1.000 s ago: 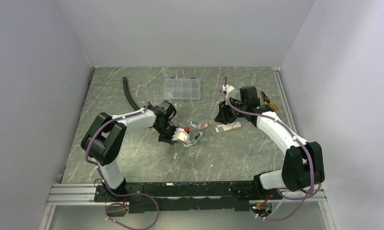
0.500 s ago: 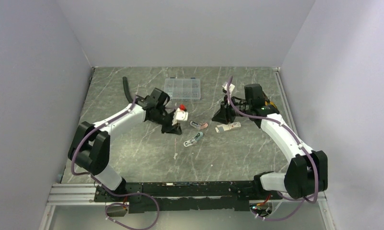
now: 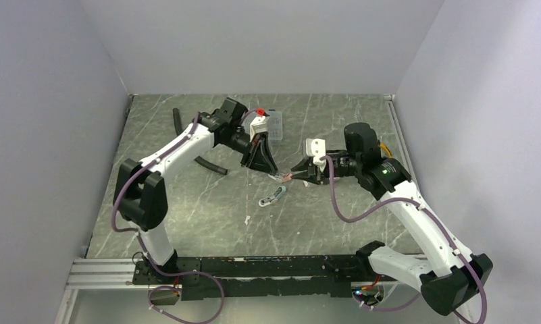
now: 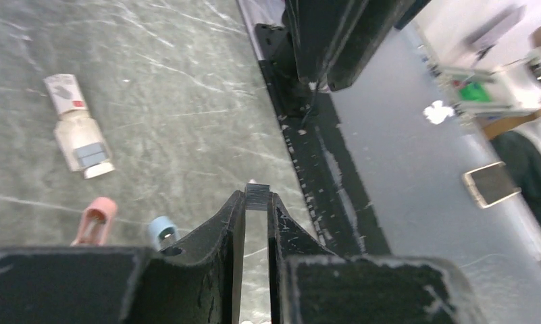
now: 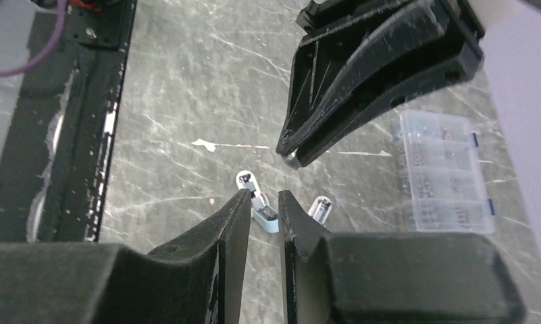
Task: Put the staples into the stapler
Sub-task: Pick up the staple from the center of the board.
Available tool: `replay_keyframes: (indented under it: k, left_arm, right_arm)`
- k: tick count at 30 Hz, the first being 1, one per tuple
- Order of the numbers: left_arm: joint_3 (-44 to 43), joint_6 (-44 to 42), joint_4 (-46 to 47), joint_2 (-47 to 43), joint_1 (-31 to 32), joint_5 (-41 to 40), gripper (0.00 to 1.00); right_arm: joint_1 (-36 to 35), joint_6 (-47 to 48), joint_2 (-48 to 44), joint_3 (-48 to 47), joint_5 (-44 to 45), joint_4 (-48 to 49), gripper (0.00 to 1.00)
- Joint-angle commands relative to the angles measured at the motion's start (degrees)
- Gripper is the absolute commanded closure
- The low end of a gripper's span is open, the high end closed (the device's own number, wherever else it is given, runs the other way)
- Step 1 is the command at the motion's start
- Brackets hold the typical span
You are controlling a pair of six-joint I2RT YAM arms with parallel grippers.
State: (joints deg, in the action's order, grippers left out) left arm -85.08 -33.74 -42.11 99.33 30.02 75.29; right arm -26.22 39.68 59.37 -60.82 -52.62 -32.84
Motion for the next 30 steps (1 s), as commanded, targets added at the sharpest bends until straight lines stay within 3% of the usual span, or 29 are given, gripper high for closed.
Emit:
replay_keyframes:
  k: [1, 9, 30]
  left_arm:
    - [-5.54, 0.16, -10.72, 4.37, 1.49, 7.80, 0.84]
    - [-10.42, -3.34, -17.77, 8.72, 4.35, 9.37, 0.86]
    - [-8.80, -0.95, -14.09, 7.11, 5.72, 7.68, 0.85]
  right_arm:
    - [-2.39, 8.34, -0.39, -2.29, 4.59, -3.83, 0.76]
    - [-6.81, 11.00, -0.22, 0.54, 9.91, -2.77, 0.80]
    - [-9.63, 10.42, 0.51, 2.48, 10.87, -2.02, 0.80]
